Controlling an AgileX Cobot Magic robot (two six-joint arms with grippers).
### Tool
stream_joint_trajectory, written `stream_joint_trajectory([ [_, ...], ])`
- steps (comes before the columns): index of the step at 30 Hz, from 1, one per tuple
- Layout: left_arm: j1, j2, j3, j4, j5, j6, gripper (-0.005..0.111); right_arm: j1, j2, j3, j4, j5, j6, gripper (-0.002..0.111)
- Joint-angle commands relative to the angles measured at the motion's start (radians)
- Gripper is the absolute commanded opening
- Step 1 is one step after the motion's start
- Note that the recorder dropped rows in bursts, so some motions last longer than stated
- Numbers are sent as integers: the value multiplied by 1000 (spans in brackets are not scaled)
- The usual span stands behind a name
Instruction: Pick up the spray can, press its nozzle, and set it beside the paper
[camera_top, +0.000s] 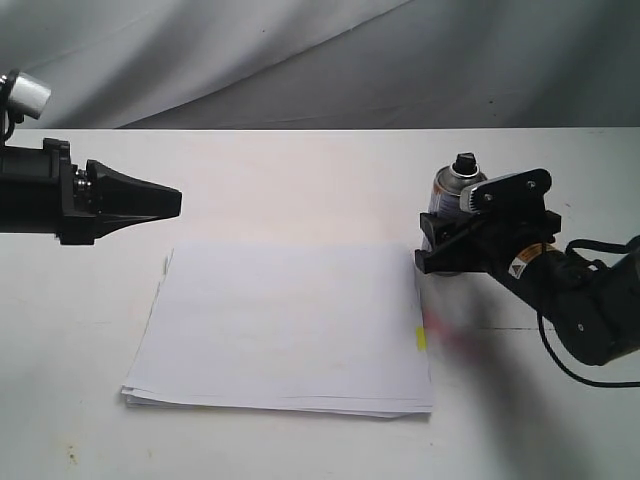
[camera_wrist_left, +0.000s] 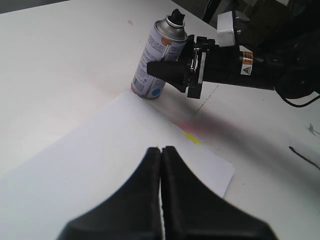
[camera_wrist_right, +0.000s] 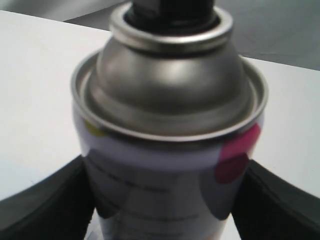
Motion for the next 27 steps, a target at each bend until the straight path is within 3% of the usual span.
stream_joint_trajectory([
  [1, 3, -9, 5, -17, 12, -11, 0, -5, -5, -4, 1, -36, -7, 75],
  [7, 3, -9, 5, -17, 15, -11, 0, -5, -36, 0, 1, -22, -7, 81],
  [12, 3, -14, -10, -26, 66, -11, 0, -5, -213, 5, 5, 56, -7, 81],
  [19, 25, -167, -111, -67, 92, -101, 0, -5, -681, 3, 27, 435, -7, 81],
  [27, 178, -478, -145, 18, 129, -241, 0, -2, -1159, 3, 27, 888, -5, 78],
])
